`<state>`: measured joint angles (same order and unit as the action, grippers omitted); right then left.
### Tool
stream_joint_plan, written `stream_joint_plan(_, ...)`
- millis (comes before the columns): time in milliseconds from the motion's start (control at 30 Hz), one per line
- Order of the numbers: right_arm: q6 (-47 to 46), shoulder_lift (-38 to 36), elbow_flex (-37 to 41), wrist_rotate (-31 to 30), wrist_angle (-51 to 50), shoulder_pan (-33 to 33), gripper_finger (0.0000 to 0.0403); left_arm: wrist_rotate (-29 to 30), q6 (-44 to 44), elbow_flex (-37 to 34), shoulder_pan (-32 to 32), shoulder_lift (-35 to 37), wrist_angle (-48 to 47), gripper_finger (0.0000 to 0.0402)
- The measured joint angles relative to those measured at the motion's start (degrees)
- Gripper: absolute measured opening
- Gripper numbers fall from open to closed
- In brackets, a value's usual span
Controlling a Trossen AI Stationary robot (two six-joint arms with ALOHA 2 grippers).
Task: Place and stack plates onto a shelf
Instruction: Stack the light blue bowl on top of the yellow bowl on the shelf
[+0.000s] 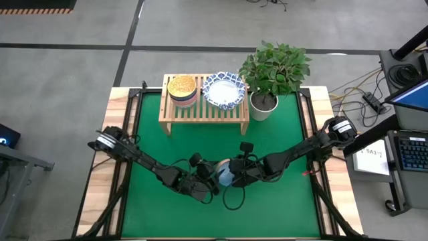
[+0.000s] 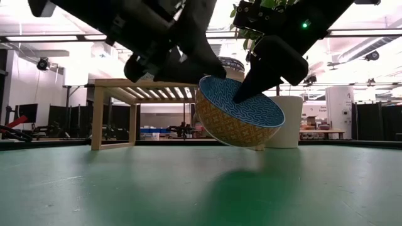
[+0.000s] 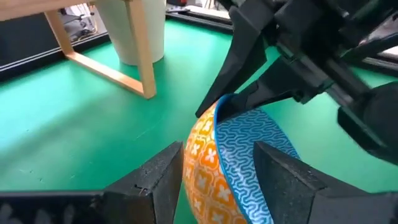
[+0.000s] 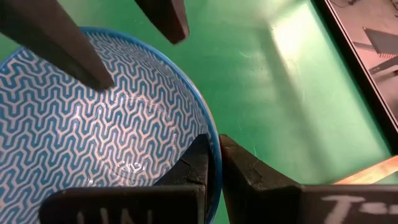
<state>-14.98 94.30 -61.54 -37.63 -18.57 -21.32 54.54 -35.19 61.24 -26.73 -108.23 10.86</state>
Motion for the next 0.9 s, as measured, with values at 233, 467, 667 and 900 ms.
stream_joint_plan(233,0.1,0.0,0.1,0.5,-0.3,0.0,0.0013,-1.4,-0.7,3.4,0.6,-3.1,-2.6,0.0148)
stream_joint_plan(467,-0.4,0.0,0.1,1.5,1.0,-0.1,0.0049,-0.9,-2.6,6.0,0.7,-4.3,-8.2,0.0041)
stream_joint_plan(667,3.0,-0.1,-0.1,3.0,3.0,-0.1,0.0122,-1.9,-4.5,6.8,0.7,-4.4,-9.6,0.0012)
stream_joint_plan(900,8.3,-2.9,0.0,3.4,3.4,0.0,0.0168,-1.5,-5.1,8.7,0.5,-4.3,-12.4,0.0005)
